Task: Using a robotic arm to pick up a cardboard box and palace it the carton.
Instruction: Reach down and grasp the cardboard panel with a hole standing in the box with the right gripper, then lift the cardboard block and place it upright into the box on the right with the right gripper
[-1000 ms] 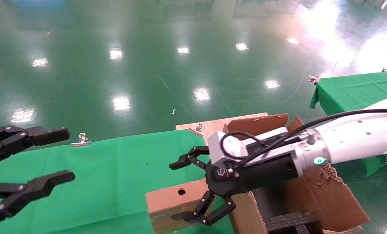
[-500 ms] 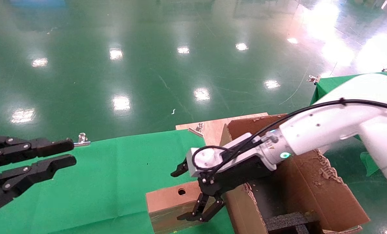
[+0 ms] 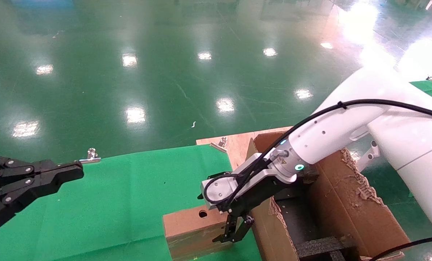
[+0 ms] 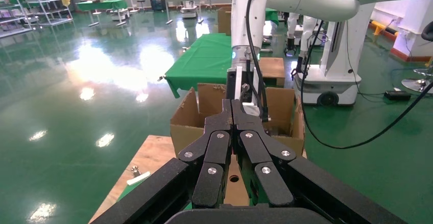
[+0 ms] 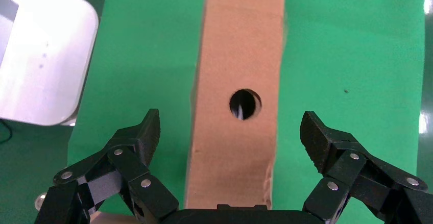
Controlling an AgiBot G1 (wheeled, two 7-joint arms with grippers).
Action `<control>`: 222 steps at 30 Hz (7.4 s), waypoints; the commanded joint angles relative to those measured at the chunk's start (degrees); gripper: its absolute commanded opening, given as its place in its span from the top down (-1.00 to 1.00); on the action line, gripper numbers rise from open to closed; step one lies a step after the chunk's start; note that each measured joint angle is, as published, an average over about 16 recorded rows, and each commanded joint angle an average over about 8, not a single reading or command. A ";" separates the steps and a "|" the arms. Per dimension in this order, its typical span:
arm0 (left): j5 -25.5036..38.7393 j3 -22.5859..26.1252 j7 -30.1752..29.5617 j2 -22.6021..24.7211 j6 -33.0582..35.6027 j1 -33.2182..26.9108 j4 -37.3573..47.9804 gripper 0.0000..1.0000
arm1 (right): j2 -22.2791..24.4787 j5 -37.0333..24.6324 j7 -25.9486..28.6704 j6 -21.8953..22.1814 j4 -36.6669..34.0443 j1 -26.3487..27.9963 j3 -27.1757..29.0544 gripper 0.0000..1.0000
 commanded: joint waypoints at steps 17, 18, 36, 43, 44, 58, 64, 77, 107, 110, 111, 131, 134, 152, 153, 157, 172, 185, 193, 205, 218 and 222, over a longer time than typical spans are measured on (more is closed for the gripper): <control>-0.02 0.00 0.00 -0.01 -0.01 0.01 0.01 -1.00 | -0.99 -1.28 -0.49 -0.01 0.24 0.86 -1.78 1.00; -0.02 0.00 0.00 -0.01 -0.01 0.01 0.01 -1.00 | -0.97 -1.26 -0.49 0.00 0.25 0.84 -1.74 1.00; -0.02 0.00 0.00 -0.01 -0.01 0.01 0.01 -1.00 | -0.77 -1.09 -0.45 0.08 0.32 0.67 -1.40 1.00; -0.02 0.00 0.00 -0.01 -0.01 0.01 0.01 -1.00 | -0.74 -1.07 -0.43 0.15 0.33 0.62 -1.39 1.00; -0.02 0.00 0.00 -0.01 -0.01 0.01 0.01 -1.00 | -0.74 -1.03 -0.42 0.18 0.32 0.62 -1.38 1.00; -0.02 0.00 0.01 -0.01 -0.01 0.01 0.02 -1.00 | 0.52 2.76 -4.49 -0.75 -6.45 9.37 -0.01 1.00; -0.02 0.00 0.01 -0.01 -0.01 0.01 0.02 -1.00 | 1.78 4.90 -7.24 -1.51 -10.74 17.90 -1.46 1.00; -0.03 0.00 0.01 -0.01 -0.01 0.01 0.02 -1.00 | 7.48 10.49 -8.74 -1.50 -16.75 29.10 -8.27 1.00; -0.04 0.00 0.01 -0.02 -0.02 0.02 0.03 -1.00 | 33.40 7.15 0.82 1.10 -6.46 34.37 -20.44 1.00; -0.04 0.00 0.01 -0.02 -0.03 0.02 0.04 -1.00 | 33.60 7.25 0.93 1.35 -6.18 34.26 -20.55 1.00; -0.04 0.00 0.01 -0.02 -0.03 0.02 0.03 -1.00 | 33.52 7.25 0.92 1.34 -6.23 34.25 -20.53 1.00; -0.05 0.00 0.01 -0.02 -0.03 0.02 0.04 -1.00 | 39.16 6.43 29.76 13.00 4.82 24.69 -24.07 1.00; -0.05 0.00 0.01 -0.02 -0.03 0.02 0.04 -1.00 | 41.50 5.43 38.50 16.06 10.88 22.81 -25.12 1.00; -0.05 0.01 0.02 -0.02 -0.03 0.02 0.04 -1.00 | 42.52 -6.47 73.85 24.42 21.08 17.99 -29.37 1.00; -0.05 0.01 0.02 -0.02 -0.03 0.02 0.04 -1.00 | 42.35 -7.31 75.12 24.48 21.08 17.98 -29.47 1.00; -0.05 0.01 0.02 -0.02 -0.03 0.02 0.04 -1.00 | 41.60 -10.88 79.78 24.93 21.08 17.91 -29.87 1.00; -0.05 0.01 0.02 -0.02 -0.03 0.02 0.04 -1.00 | 38.14 -19.64 92.38 24.84 21.20 16.39 -31.68 1.00; -0.05 0.01 0.02 -0.02 -0.03 0.02 0.04 -1.00 | 34.27 -27.71 102.12 27.74 21.17 12.71 -33.97 1.00; -0.05 0.01 0.02 -0.02 -0.03 0.02 0.04 -1.00 | 31.93 -35.54 109.78 32.47 21.28 9.10 -35.31 1.00; -0.05 0.01 0.02 -0.03 -0.03 0.02 0.04 -1.00 | 29.09 -44.30 120.46 36.97 21.39 2.97 -37.05 1.00; -0.06 0.02 0.02 -0.03 -0.03 0.02 0.04 -1.00 | 27.26 -46.68 124.98 38.86 20.84 -1.50 -38.44 1.00; -0.06 0.02 0.02 -0.03 -0.03 0.02 0.04 -1.00 | 26.00 -48.44 126.60 39.42 20.33 -2.90 -38.85 1.00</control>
